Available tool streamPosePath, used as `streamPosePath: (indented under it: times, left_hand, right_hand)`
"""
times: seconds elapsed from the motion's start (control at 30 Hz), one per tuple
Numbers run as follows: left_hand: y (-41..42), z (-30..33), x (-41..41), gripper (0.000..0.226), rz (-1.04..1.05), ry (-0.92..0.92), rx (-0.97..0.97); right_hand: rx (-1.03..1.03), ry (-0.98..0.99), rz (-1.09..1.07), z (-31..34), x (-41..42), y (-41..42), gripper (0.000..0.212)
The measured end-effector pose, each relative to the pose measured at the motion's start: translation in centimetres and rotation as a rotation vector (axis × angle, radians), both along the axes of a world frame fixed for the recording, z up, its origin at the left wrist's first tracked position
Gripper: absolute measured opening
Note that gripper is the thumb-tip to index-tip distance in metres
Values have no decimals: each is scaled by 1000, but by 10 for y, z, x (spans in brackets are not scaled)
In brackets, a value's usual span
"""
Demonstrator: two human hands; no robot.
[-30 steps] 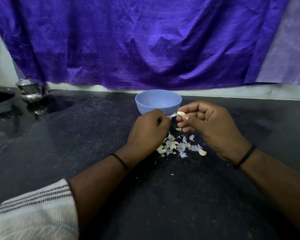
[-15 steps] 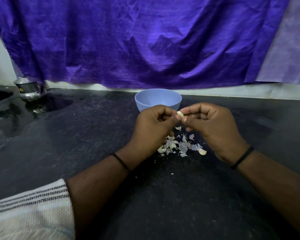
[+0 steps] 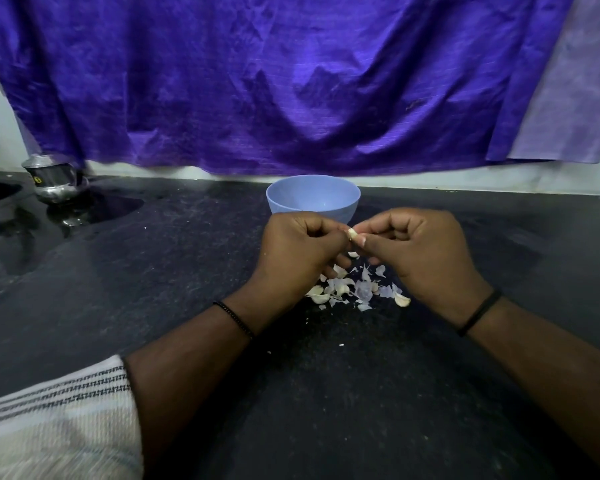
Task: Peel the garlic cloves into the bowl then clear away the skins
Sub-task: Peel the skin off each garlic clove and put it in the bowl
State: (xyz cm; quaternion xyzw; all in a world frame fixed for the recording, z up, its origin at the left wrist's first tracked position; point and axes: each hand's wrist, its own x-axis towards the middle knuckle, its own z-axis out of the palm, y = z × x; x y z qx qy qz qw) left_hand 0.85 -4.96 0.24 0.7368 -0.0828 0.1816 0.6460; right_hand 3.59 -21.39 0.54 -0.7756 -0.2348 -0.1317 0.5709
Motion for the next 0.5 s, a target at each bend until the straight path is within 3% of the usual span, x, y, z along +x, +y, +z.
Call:
streamPosePath:
  times: [0.33, 0.5]
  left_hand:
    - [0, 1, 1, 13, 5, 53, -83]
    - [0, 2, 0, 13, 4, 72, -114]
  right_hand:
    - [-32, -27, 10, -2, 1, 1, 7]
    - [49, 61, 84, -2, 3, 0, 8]
